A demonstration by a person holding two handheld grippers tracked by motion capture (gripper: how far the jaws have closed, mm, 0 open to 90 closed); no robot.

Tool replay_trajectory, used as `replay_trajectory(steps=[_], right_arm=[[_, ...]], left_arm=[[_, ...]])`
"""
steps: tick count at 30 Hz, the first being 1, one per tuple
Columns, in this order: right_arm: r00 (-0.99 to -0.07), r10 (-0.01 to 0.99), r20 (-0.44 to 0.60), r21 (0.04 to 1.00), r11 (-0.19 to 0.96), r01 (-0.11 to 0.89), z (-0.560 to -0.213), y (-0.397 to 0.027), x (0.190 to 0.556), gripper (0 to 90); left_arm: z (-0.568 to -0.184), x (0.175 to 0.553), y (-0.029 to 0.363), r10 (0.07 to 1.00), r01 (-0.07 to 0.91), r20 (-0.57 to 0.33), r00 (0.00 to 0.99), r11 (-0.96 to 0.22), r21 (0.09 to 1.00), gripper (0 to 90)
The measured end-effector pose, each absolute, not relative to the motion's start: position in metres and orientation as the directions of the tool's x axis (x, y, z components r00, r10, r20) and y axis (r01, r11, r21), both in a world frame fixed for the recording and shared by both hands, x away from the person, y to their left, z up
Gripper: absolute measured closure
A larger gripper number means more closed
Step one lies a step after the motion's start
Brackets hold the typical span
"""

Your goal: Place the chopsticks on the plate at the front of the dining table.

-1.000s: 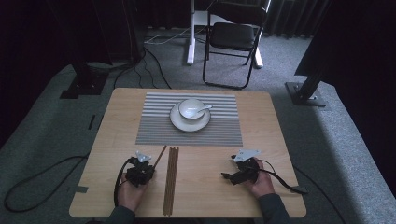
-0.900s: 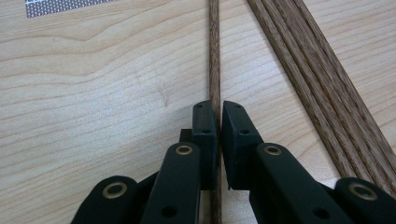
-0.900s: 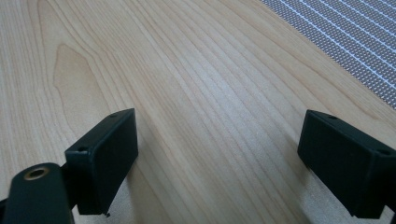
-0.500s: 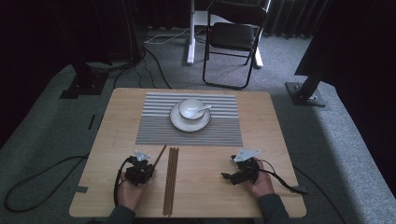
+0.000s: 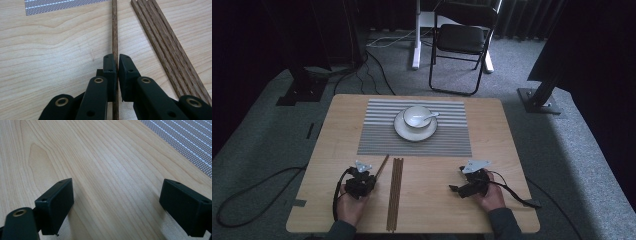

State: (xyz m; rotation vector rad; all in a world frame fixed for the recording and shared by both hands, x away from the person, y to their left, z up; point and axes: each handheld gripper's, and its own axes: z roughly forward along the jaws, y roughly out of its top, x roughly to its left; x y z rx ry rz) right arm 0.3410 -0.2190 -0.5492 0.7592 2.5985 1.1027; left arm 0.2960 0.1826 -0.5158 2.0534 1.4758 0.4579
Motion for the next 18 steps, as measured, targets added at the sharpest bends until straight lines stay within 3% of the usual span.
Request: replay_trajectory(steps=[18], right_arm=[[-0.842, 0.539, 0.001, 0.719, 0.585, 0.375, -0.5492, -0.2189, 0.3410, 11.4]], left_arm=[[-0.5059, 0.2998, 0.1811, 0.938, 0.718, -0.051, 0.342, -0.226, 0.658, 85.1]])
